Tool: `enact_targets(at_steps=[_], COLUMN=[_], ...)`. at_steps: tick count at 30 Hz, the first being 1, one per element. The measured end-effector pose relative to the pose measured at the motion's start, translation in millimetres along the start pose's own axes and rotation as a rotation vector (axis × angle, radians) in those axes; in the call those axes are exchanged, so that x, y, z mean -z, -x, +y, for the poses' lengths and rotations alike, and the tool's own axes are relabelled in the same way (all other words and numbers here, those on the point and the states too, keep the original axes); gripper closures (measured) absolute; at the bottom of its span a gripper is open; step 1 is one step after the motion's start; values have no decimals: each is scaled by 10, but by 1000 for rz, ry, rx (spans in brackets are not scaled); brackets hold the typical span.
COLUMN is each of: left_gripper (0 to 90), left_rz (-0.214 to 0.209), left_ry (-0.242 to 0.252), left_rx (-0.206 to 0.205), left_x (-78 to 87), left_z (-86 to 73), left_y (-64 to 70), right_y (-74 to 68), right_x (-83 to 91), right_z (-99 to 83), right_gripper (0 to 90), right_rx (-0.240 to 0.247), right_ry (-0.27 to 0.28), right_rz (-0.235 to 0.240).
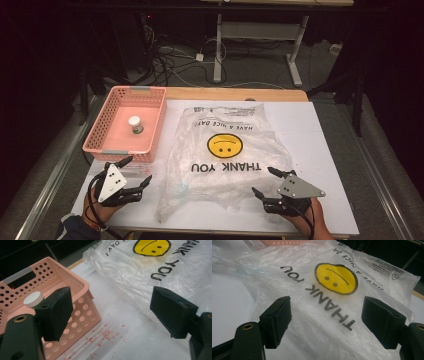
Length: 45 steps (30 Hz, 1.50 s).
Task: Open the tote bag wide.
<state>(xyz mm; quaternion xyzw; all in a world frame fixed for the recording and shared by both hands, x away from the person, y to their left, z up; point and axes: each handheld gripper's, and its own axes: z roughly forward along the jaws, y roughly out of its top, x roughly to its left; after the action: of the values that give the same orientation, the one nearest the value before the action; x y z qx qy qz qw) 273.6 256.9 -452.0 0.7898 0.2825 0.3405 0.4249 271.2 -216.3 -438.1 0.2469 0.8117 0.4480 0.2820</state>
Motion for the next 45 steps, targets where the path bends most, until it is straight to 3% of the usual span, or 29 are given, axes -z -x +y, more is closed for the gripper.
enact_targets(at_steps=[14, 19, 21, 23, 27, 30, 32, 35, 36, 37, 38, 39, 41, 45], left_gripper=[181, 183, 183, 183, 185, 185, 185, 186, 186, 185, 185, 185, 186, 185], left_rz=[-16, -10, -6, -9, -7, -7, -9, -20, -23, -29, -33, -37, -48, -65], left_ry=[-47, -50, -55, -67, -60, -52, -54, -59, -58, -59, -60, -60, -58, -56], left_rx=[-25, -31, -33, -35, -23, -18, -26, -25, -29, -30, -32, -40, -45, -47], left_x=[-26, -17, -33, -45, -41, -44, -54, -79, -85, -91, -96, -98, -102, -109], left_z=[-32, -36, -36, -39, -36, -27, -29, -33, -33, -34, -34, -33, -33, -40], left_y=[37, 34, 34, 35, 23, 16, 16, 15, 17, 20, 26, 33, 46, 54], right_y=[15, 125, 225, 368, 755, 1109, 1326, 1618, 1618, 1758, 1758, 1875, 1939, 1989], right_x=[-4, 19, 15, 13, -112, -364, -605, -941, -941, -1121, -1121, -1280, -1416, -1595], right_z=[44, 53, 83, 135, 287, 365, 382, 373, 373, 372, 372, 358, 348, 323], right_gripper=[314, 409, 442, 463, 500, 514, 517, 539, 539, 544, 544, 563, 560, 581], right_rx=[19, 37, 48, 24, 2, -42, -47, -118, -118, -137, -137, -178, -207, -211], right_ry=[-29, -44, -58, -57, -79, -112, -174, -231, -231, -263, -263, -286, -305, -359], right_rz=[9, -10, -24, -51, -93, -111, -134, -143, -143, -178, -178, -176, -156, -171])
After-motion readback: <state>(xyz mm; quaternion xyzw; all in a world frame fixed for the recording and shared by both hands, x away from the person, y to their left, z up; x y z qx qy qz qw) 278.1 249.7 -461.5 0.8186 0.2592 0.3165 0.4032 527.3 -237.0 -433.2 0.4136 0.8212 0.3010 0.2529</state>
